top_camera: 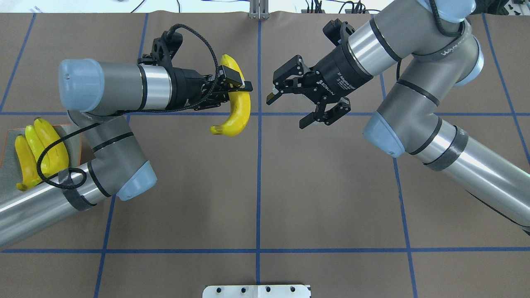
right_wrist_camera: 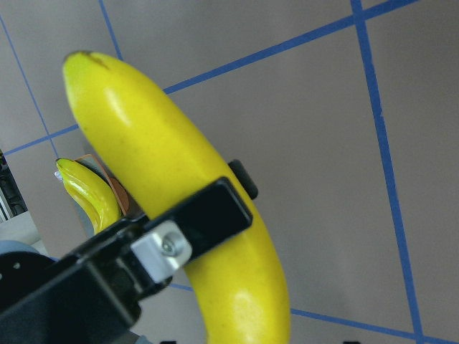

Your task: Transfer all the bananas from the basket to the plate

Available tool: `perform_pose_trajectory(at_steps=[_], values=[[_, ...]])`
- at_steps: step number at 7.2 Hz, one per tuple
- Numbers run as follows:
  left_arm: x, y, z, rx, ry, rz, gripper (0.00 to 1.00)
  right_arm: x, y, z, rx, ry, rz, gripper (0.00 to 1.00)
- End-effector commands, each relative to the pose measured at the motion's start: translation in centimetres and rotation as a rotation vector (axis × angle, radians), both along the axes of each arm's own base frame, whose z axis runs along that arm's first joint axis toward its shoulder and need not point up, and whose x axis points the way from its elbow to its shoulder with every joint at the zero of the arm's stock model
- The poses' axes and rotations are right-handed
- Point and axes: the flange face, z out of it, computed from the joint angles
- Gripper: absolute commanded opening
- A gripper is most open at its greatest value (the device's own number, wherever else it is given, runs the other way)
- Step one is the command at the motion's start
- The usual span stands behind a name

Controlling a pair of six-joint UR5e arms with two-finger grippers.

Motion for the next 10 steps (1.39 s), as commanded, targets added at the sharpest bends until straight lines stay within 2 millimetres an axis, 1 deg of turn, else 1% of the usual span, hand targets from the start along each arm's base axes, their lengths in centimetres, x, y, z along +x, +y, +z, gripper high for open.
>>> perform_pose_trajectory(at_steps=[1, 2, 3, 4, 5, 6, 7, 8, 9, 10], values=[[-6.1, -2.1, 7.7, -0.039, -0.111, 0.000, 0.00, 2.1, -0.5, 4.0, -0.004, 0.011, 0.050, 1.00], [-12.2, -4.0, 11.7, -0.053, -0.167, 0.019, 0.00, 2.3, -0.7, 5.5, -0.004, 0.028, 0.094, 1.00], [-16.3, -5.1, 14.7, -0.102, -0.218, 0.016, 0.00, 2.7, -0.9, 5.9, -0.004, 0.031, 0.114, 1.00], [-18.2, -5.7, 16.2, -0.167, -0.256, 0.010, 0.00, 3.5, -1.5, 6.2, -0.006, 0.036, 0.144, 1.00], [-19.0, -4.9, 19.0, -0.201, -0.308, 0.018, 0.00, 4.0, -1.7, 6.6, -0.006, 0.042, 0.172, 1.00], [-21.2, -3.2, 23.9, -0.156, -0.395, 0.021, 0.00, 4.6, -2.2, 6.7, -0.005, 0.044, 0.200, 1.00], [-22.0, -2.5, 26.5, -0.180, -0.462, 0.039, 0.00, 5.0, -2.5, 7.3, -0.004, 0.055, 0.256, 1.00], [-21.9, -2.6, 27.0, -0.250, -0.504, 0.050, 0.00, 5.1, -2.3, 7.2, 0.010, 0.056, 0.305, 1.00], [-22.2, -1.3, 29.7, -0.302, -0.538, 0.062, 0.00, 5.2, -2.4, 7.2, 0.012, 0.056, 0.310, 1.00], [-22.0, -0.8, 31.0, -0.354, -0.567, 0.081, 0.00, 5.0, -2.3, 7.5, 0.009, 0.060, 0.308, 1.00]])
